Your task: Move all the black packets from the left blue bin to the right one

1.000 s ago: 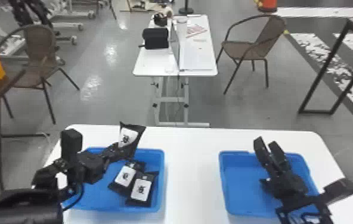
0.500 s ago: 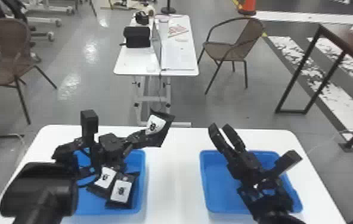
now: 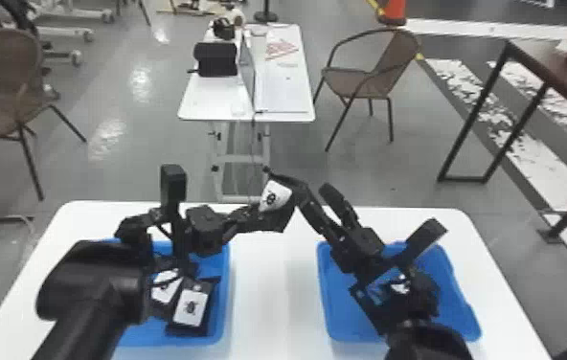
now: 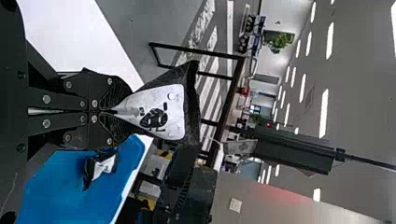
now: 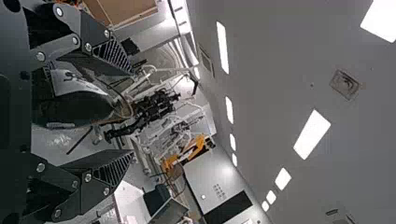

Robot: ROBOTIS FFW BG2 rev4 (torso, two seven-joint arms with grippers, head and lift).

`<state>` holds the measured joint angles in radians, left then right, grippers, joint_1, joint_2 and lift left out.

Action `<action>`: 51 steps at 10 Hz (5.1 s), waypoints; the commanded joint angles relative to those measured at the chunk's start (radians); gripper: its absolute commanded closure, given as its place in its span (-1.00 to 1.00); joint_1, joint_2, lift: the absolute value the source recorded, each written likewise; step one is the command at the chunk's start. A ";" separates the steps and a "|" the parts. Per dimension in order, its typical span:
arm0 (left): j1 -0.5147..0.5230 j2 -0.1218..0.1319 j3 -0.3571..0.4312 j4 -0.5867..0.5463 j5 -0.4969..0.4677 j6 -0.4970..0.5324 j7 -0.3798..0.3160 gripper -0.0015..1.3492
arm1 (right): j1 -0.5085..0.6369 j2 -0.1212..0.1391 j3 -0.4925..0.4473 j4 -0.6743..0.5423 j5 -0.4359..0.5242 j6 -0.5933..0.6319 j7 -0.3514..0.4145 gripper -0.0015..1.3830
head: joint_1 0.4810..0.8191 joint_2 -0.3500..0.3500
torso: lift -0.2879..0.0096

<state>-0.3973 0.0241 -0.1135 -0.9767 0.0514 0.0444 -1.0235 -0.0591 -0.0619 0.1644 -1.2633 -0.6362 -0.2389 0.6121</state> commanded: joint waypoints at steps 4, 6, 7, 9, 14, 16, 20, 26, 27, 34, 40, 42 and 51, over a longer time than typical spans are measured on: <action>-0.057 -0.027 -0.071 0.059 0.053 0.008 -0.030 0.79 | -0.051 0.022 0.014 0.042 0.052 0.029 0.009 -0.27 | 0.27 -0.29 | 0.94; -0.055 -0.027 -0.077 0.061 0.064 0.009 -0.035 0.79 | -0.056 0.024 0.011 0.050 0.093 0.029 -0.005 0.87 | 0.27 -0.28 | 0.94; -0.055 -0.027 -0.075 0.061 0.067 0.011 -0.035 0.79 | -0.054 0.022 0.009 0.053 0.093 0.027 -0.003 0.85 | 0.27 -0.28 | 0.94; -0.040 -0.027 -0.057 0.059 0.067 0.017 -0.010 0.55 | -0.048 0.021 0.009 0.059 0.076 0.009 0.000 0.85 | 0.27 -0.28 | 0.94; 0.146 -0.004 0.117 -0.100 0.067 0.089 0.092 -0.84 | -0.057 0.004 -0.161 0.162 0.062 -0.010 -0.002 0.85 | 0.27 -0.28 | 0.94; 0.276 0.011 0.241 -0.247 0.084 0.114 0.160 -1.00 | -0.061 -0.053 -0.212 0.254 0.066 0.000 -0.005 0.85 | 0.27 -0.31 | 0.94; 0.391 0.025 0.353 -0.353 0.120 0.127 0.217 -0.77 | -0.108 -0.090 -0.289 0.455 0.115 0.069 -0.009 0.53 | 0.27 -0.23 | 0.94; 0.394 -0.018 0.402 -0.382 -0.091 0.218 0.256 -0.56 | 0.165 0.007 -0.347 -0.028 0.313 -0.218 -0.350 -0.69 | 0.27 -0.37 | 0.94; 0.397 -0.027 0.417 -0.382 -0.140 0.244 0.301 -0.55 | 0.219 0.022 -0.347 -0.099 0.365 -0.218 -0.377 -0.68 | 0.27 -0.35 | 0.94; 0.135 0.057 0.351 0.001 -0.370 0.347 0.355 -0.55 | 0.263 0.042 -0.309 -0.130 0.256 -0.212 -0.327 -0.68 | 0.27 -0.09 | 0.94; 0.034 0.099 0.311 0.230 -0.281 0.256 0.353 0.83 | 0.263 0.044 -0.302 -0.117 0.217 -0.195 -0.305 -0.68 | 0.27 -0.11 | 0.94; 0.031 0.103 0.305 0.227 -0.297 0.207 0.350 0.79 | 0.265 0.044 -0.298 -0.116 0.205 -0.194 -0.304 -0.68 | 0.27 -0.11 | 0.94; 0.245 0.057 0.183 -0.224 0.004 -0.032 0.123 0.79 | 0.193 0.040 -0.253 -0.080 0.151 -0.094 -0.120 -0.68 | 0.27 -0.26 | 0.94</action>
<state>-0.1360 0.0873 0.0900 -1.2005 0.0483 0.0192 -0.9012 0.1492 -0.0204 -0.0988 -1.3534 -0.4832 -0.3458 0.4932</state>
